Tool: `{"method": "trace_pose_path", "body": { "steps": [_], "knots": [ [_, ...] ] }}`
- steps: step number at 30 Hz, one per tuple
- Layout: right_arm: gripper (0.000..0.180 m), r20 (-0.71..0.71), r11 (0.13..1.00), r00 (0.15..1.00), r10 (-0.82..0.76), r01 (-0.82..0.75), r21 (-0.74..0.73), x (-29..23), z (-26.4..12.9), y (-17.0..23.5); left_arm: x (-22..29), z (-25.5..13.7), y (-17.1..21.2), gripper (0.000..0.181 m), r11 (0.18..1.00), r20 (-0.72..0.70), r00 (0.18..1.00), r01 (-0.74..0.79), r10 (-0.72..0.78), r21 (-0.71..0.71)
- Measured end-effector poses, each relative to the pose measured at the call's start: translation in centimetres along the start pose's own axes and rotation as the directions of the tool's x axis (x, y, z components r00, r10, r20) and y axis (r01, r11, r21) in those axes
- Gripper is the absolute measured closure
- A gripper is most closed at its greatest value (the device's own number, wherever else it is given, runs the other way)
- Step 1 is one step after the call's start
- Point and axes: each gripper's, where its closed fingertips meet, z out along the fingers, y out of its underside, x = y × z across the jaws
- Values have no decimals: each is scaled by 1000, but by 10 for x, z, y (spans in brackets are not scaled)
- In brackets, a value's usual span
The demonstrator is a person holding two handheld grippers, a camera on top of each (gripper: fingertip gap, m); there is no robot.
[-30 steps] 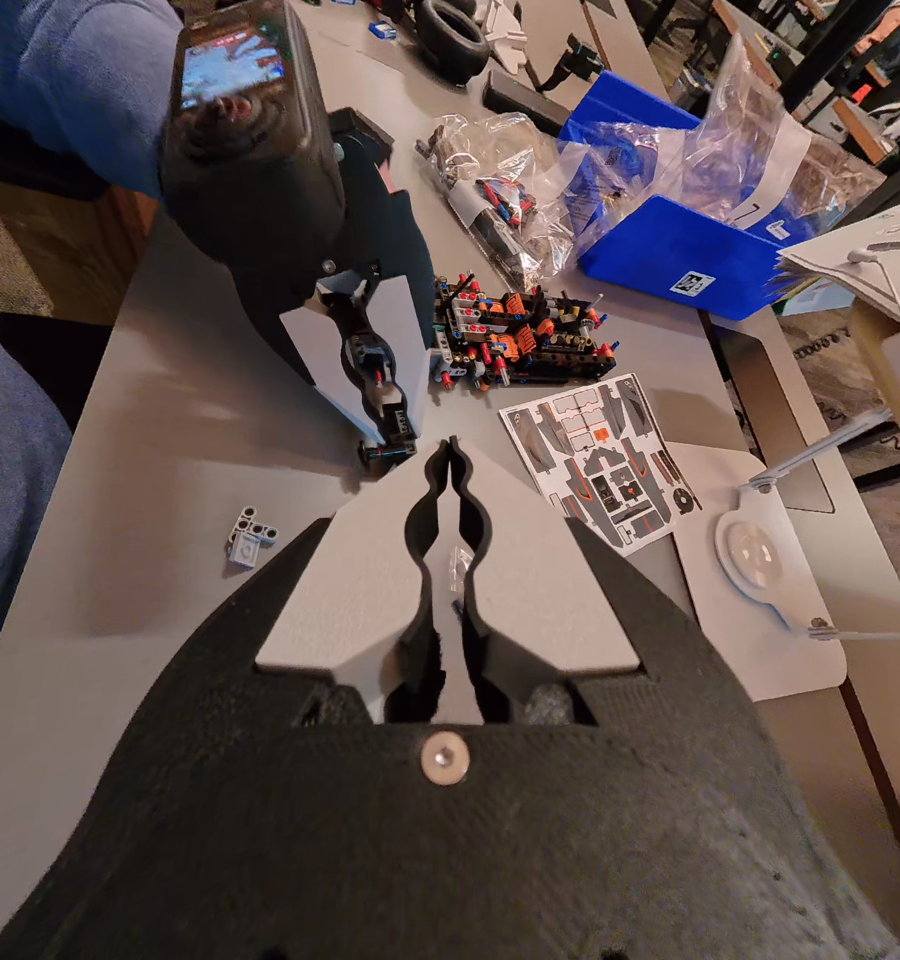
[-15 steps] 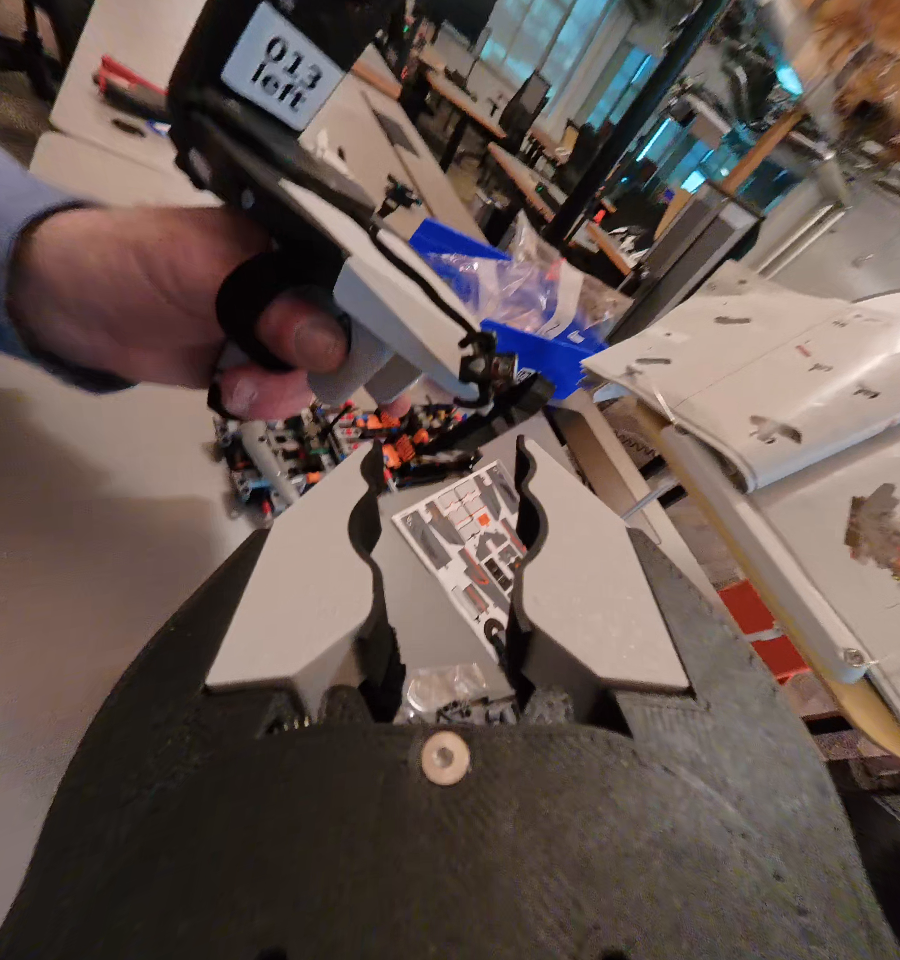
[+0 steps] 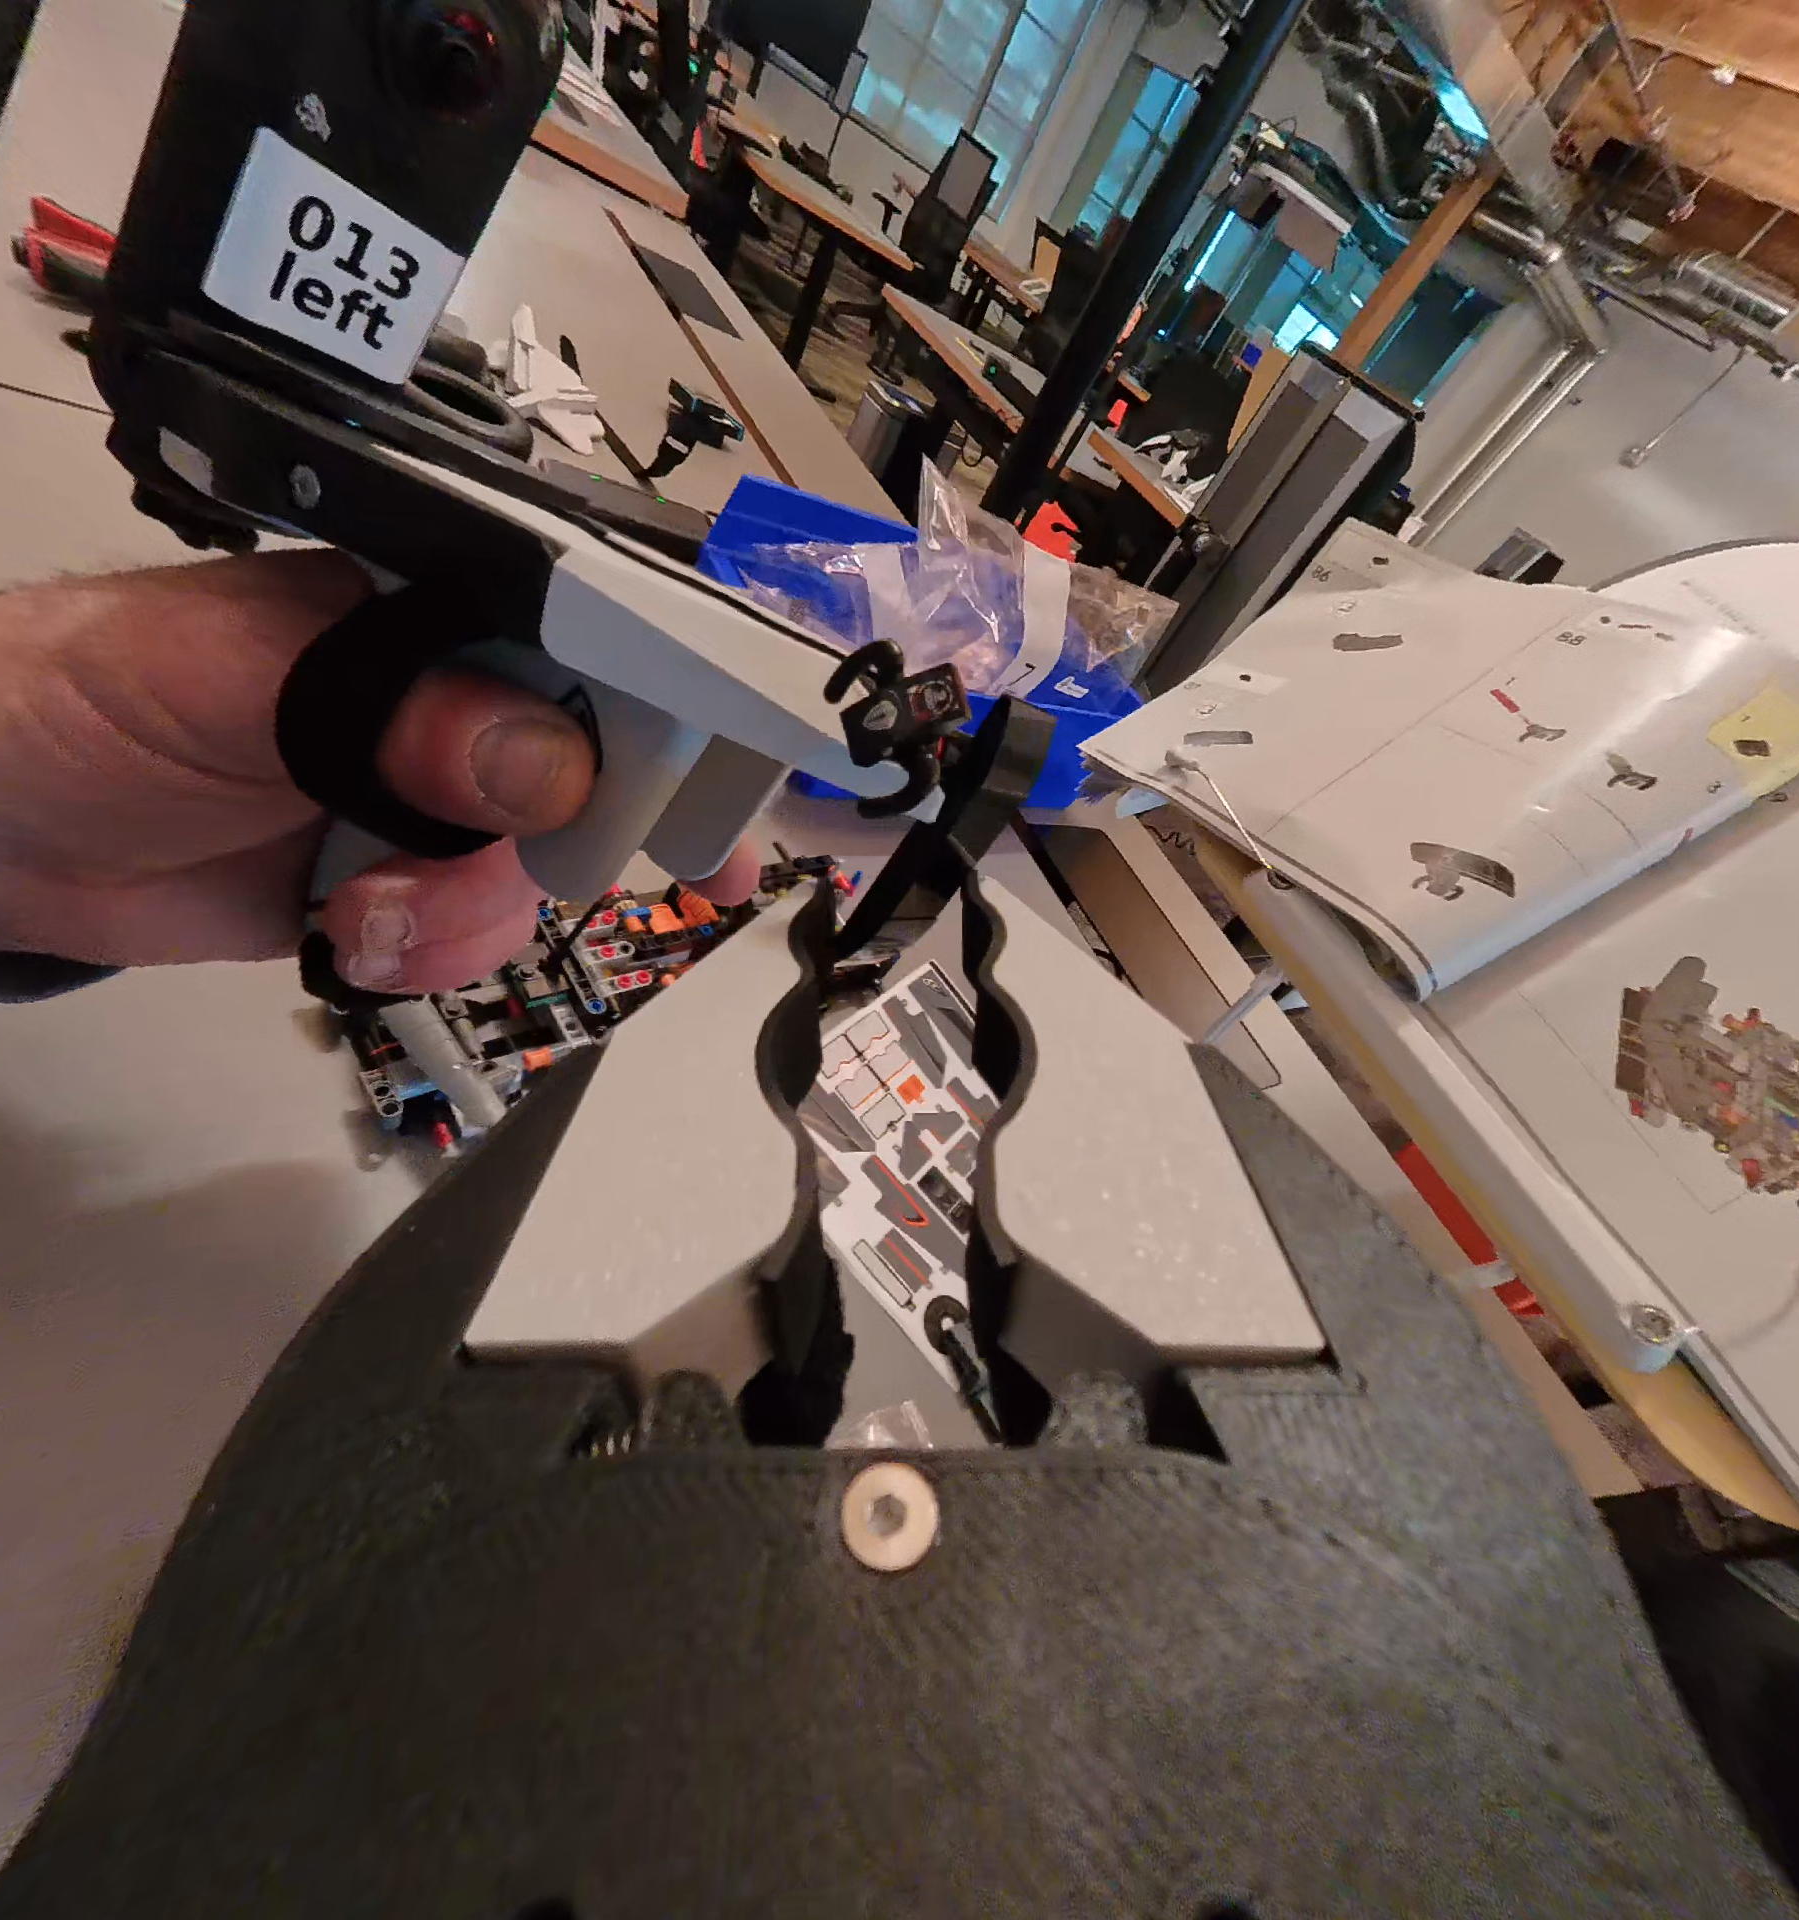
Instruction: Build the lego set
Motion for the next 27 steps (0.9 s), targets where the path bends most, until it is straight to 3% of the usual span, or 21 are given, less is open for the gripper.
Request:
{"method": "trace_pose_path", "body": {
  "steps": [12,22,27],
  "knots": [
    [177,6,988,988,-151,152,-34,16,4,2,-8,-4,2,165,998,-37,997,65,-65,7],
    [178,100,983,981,-166,172,-59,18,3,5,-10,-15,5,153,992,4,994,-107,108,-67],
    [177,157,975,969,-190,204,-82,13,2,6,-10,-18,-3,146,919,62,921,-375,384,-120]
  ]
}}
